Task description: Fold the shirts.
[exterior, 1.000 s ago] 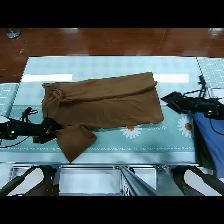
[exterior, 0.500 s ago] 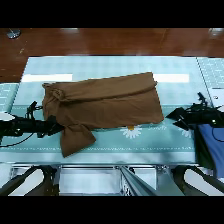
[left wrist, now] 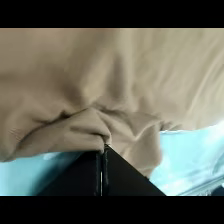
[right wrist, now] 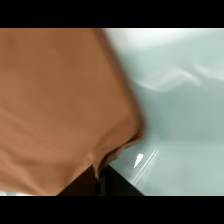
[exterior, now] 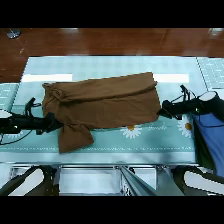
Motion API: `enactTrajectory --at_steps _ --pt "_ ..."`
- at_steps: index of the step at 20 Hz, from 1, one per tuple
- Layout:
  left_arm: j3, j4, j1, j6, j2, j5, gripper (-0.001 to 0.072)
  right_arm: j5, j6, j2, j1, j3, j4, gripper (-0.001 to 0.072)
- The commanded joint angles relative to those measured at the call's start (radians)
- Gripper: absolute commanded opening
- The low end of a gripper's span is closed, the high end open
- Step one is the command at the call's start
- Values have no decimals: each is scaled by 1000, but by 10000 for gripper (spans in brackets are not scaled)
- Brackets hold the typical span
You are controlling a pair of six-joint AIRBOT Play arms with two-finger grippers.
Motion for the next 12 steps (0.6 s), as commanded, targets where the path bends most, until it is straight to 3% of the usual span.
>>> enactTrajectory --at_steps 1,4,8,12 --pt "120 1 74 20 -2 13 31 38 3 -19 -5 152 5 17" --pt "264 -6 76 -17 -64 93 30 7 28 -66 -8 324 14 17" --pt "519 -13 -10 -57 -299 127 30 -16 66 -254 38 571 28 17" --pt "737 -13 -62 -82 -537 93 30 -15 73 -451 41 772 116 18"
